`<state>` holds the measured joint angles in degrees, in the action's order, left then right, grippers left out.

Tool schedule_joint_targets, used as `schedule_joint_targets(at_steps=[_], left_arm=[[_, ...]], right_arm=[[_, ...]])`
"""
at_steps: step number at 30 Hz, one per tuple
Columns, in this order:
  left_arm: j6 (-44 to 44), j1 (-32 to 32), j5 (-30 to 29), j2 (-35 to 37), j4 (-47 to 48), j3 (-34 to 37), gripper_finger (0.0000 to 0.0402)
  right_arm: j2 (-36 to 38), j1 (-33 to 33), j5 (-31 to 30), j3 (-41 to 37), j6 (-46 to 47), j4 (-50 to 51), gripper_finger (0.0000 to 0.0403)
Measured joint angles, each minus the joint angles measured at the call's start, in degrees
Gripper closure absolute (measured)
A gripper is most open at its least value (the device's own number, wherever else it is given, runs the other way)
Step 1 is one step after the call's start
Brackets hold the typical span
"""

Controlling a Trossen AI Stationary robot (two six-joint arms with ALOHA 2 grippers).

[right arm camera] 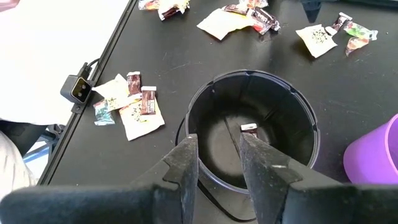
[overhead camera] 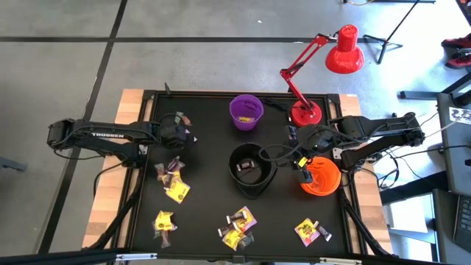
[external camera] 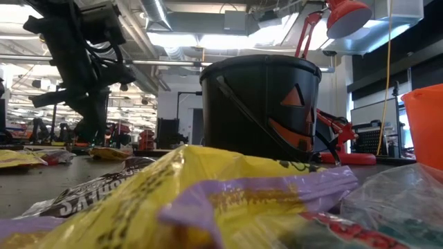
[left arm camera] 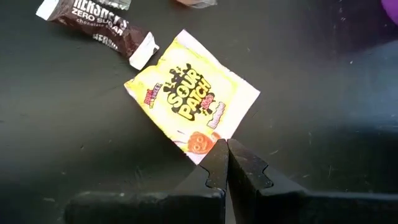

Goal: Sort candy
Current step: Put the yellow candy into the purple bucket

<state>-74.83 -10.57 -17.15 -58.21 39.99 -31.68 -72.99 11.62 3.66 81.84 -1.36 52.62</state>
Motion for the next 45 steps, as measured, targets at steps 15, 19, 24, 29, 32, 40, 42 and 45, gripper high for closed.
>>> schedule_joint_targets(at_steps=[15,19,24,29,32,40,42,45], left_arm=[[-0.13,-0.01,-0.19,-13.58,-7.67,0.00,0.0259],[-0.09,0.00,0.18,-13.73,-7.33,-1.73,0.0217],[1.94,0.18,-0.98,-14.12,-2.95,-6.11,0.0163],[4.82,1.70,-3.86,-16.47,1.06,-9.22,0.0086],[4.83,2.28,-5.59,-18.88,3.60,-9.90,0.0033],[4.94,2.34,-6.52,-23.43,4.31,-10.12,0.0014],[4.92,2.34,-8.22,-24.51,4.53,-10.12,0.0010],[4.90,2.34,-10.46,-26.26,4.40,-10.10,0.0004]], right_arm=[[0.00,0.00,0.00,-0.02,0.00,-0.15,0.0286],[0.00,0.00,0.00,-0.02,0.00,-0.17,0.0286],[0.00,0.00,0.00,-0.02,0.00,-0.17,0.0286],[0.00,0.00,0.00,-0.02,0.00,-0.17,0.0286],[0.00,0.01,0.00,-0.02,0.00,-0.19,0.0286],[0.00,0.00,0.00,-0.02,0.02,-0.17,0.0286],[0.00,0.00,0.00,-0.02,0.01,-0.17,0.0286],[0.00,0.00,0.00,-0.02,0.00,-0.17,0.0286]])
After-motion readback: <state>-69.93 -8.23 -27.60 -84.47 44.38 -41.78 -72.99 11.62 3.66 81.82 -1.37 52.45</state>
